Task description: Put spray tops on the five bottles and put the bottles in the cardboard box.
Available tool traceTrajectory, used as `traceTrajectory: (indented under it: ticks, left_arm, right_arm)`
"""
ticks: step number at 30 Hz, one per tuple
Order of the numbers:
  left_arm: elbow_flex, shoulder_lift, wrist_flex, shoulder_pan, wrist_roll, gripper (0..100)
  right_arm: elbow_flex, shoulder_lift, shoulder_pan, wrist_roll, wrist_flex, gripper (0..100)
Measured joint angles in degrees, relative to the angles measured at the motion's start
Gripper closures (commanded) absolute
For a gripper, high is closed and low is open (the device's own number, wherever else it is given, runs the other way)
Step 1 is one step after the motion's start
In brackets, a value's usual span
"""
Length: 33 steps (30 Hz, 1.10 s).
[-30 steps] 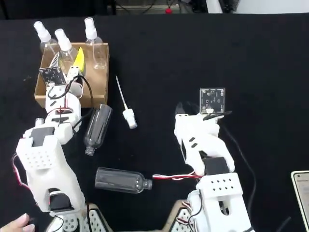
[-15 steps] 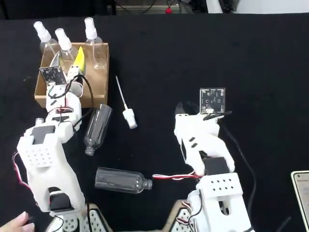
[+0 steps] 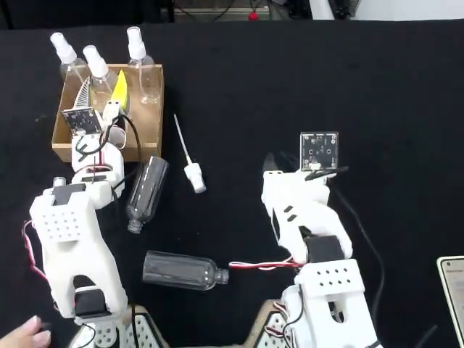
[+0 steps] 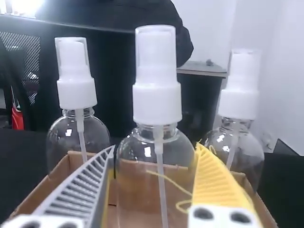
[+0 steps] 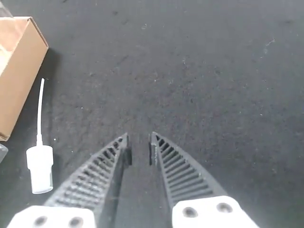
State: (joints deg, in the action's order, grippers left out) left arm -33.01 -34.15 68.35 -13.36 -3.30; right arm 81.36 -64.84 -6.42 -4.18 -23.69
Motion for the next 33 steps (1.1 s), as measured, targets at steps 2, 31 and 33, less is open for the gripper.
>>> traceTrajectory:
  ticks: [2, 31, 33]
  left_arm:
    - [0.97, -0.7, 0.0, -0.09, 0.0, 88]
    - [6.68, -3.69, -6.24, -1.32, -0.09, 88]
    - [6.68, -3.69, -6.24, -1.41, -0.09, 87]
  right_arm:
    - [0.0, 0.0, 0.0, 0.0, 0.0, 93.1]
    - [0.0, 0.0, 0.0, 0.0, 0.0, 93.1]
    - [0.0, 0.0, 0.0, 0.0, 0.0, 93.1]
